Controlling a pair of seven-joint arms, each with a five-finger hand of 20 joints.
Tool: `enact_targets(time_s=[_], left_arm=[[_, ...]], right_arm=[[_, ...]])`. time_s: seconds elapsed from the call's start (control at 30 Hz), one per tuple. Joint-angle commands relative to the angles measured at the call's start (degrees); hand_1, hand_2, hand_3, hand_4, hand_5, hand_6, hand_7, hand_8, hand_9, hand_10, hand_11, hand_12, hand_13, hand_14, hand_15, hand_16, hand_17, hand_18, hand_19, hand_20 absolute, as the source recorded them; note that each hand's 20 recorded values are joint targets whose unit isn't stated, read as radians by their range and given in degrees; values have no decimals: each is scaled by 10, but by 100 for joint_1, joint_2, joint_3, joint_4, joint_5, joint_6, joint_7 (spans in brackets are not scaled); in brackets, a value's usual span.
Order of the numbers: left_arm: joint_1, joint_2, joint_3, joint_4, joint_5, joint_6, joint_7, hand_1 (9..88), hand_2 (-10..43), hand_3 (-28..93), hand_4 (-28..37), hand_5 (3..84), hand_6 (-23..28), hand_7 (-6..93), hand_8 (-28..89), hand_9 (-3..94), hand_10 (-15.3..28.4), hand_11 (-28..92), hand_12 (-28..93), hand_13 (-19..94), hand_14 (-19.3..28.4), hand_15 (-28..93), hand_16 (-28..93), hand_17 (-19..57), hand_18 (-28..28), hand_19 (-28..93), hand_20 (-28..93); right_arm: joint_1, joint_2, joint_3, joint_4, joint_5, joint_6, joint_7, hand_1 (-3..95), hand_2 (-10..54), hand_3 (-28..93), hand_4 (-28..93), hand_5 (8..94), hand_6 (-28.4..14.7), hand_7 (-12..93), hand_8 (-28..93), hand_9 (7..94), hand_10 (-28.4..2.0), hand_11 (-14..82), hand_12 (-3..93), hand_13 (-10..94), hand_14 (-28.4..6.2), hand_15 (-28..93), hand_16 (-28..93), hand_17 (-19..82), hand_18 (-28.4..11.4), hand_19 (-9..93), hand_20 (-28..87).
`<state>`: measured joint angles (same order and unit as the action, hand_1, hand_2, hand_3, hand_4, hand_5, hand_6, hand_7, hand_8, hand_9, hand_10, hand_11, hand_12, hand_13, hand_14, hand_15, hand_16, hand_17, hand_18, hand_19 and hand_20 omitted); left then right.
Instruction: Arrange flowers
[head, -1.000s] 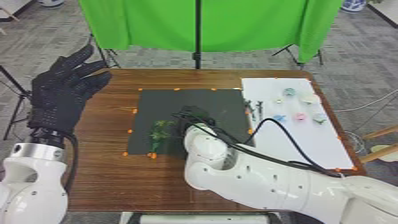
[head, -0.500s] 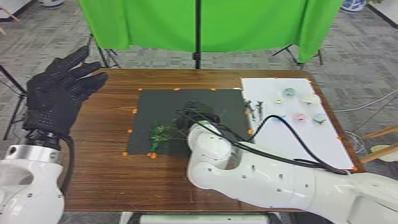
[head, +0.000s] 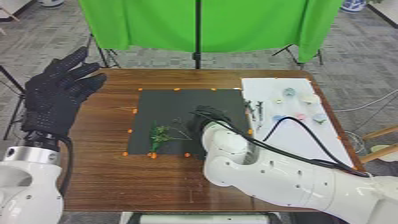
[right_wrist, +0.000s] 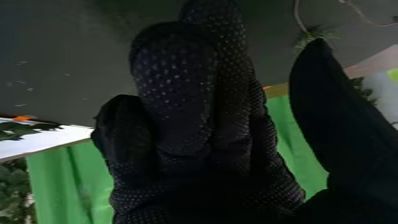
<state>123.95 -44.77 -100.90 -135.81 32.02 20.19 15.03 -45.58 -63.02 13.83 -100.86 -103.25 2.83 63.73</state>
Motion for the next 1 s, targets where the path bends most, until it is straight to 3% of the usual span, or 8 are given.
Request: enact_targets(time_s=[0.03, 0.23, 0.5, 1.0], left_arm=[[42, -22, 35, 3, -1, 36, -18, 212, 113, 757, -283, 356, 101, 131, -90, 300, 201, 285, 99, 235, 275, 556, -117, -75, 248, 646, 85], [66, -28, 26, 1, 1, 41, -30, 211, 113, 758, -283, 357, 102, 132, -90, 301, 201, 285, 98, 235, 274, 557, -117, -75, 248, 646, 85], [54, -41, 21, 15, -8, 59, -47, 211, 113, 759, -283, 357, 102, 132, -90, 302, 202, 288, 98, 236, 274, 558, -117, -75, 248, 647, 85], [112, -77, -21, -17, 27, 104, -163, 212, 114, 758, -283, 355, 102, 133, -90, 302, 203, 286, 97, 236, 274, 558, -118, -75, 248, 649, 84]], right_arm=[[56, -41, -101, -184, -314, 187, -231, 323, 3, 764, -217, 625, -23, 124, -115, 888, -137, 308, 193, 864, -72, 580, 187, 548, -192, 932, 351], [10, -52, -129, -288, -277, 171, -407, 327, 4, 768, -219, 606, -12, 127, -117, 885, -138, 311, 193, 861, -72, 583, 182, 545, -193, 932, 351], [-194, -46, -19, -308, -105, -176, -387, 328, 8, 765, -220, 676, -2, 131, -121, 891, -135, 312, 191, 861, -73, 584, 181, 539, -196, 932, 352], [-452, 24, 83, -552, -186, -251, -375, 323, 14, 763, -217, 713, -20, 128, -118, 902, -133, 312, 194, 868, -73, 583, 181, 545, -196, 932, 352]])
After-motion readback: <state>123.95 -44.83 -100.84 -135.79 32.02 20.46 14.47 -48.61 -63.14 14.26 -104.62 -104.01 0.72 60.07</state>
